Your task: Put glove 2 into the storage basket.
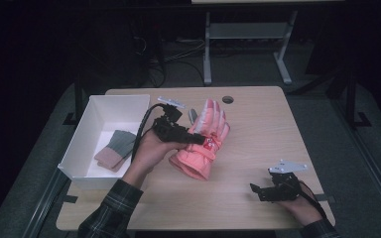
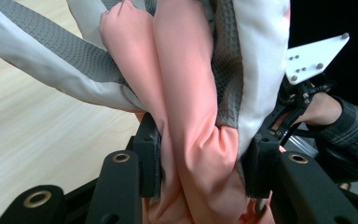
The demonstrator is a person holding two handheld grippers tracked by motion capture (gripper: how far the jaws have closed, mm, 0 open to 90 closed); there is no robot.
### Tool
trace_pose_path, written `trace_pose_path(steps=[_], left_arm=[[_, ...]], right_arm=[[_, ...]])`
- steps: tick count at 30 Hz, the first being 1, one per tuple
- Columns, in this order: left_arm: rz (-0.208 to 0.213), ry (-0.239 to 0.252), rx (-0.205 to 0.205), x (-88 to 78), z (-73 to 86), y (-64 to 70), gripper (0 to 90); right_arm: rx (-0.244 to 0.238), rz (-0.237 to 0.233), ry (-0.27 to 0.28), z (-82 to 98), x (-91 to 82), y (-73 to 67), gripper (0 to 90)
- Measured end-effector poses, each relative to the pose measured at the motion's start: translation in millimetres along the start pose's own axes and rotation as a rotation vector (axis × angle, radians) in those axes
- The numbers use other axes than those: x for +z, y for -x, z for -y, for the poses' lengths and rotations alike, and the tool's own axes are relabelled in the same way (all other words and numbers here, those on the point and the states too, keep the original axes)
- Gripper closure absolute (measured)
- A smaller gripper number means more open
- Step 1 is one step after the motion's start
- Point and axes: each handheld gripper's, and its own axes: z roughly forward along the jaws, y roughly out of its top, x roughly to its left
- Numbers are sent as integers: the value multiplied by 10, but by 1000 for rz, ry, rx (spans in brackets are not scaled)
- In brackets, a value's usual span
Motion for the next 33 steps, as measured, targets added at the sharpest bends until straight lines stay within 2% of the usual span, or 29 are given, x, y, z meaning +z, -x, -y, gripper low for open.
trace_pose_path(steps=[2,3,4,5,10,16,17,18,22,24,25,26,27,29,33], left_arm=[[-3,4,-1,-50,-15,-2,572],[-16,12,-8,-157,-44,-7,571],[-16,12,-8,-157,-44,-7,571],[-32,21,-9,-264,-67,-11,570],[-55,54,-21,-527,-90,-61,568],[-89,88,-47,-792,-84,-157,568],[-89,88,-47,-792,-84,-157,568],[-102,95,-52,-878,-73,-190,568],[-127,108,-62,-1008,-41,-243,568],[-151,121,-80,-1137,3,-301,568],[-151,121,-80,-1137,3,-301,568],[-170,132,-91,-1226,41,-338,568],[-170,132,-91,-1226,41,-338,568],[-190,149,-115,-1348,108,-409,568],[-212,155,-130,-1466,171,-475,568]], right_arm=[[5,-1,-3,0,2,-3,107],[6,2,-4,2,5,-2,107],[6,2,-4,2,5,-2,107],[-1,4,0,5,6,8,107],[1,3,1,4,6,5,107],[-1,3,-2,2,13,5,107],[-1,3,-2,2,14,5,107],[-2,2,-4,4,17,3,107],[-3,4,-6,7,22,4,107],[1,3,-4,12,14,5,107],[-3,6,-3,13,10,9,107],[-15,14,1,11,1,13,107],[-11,16,-1,9,-7,6,107],[-26,17,0,17,-19,1,107],[-32,7,-4,28,-20,-8,105]])
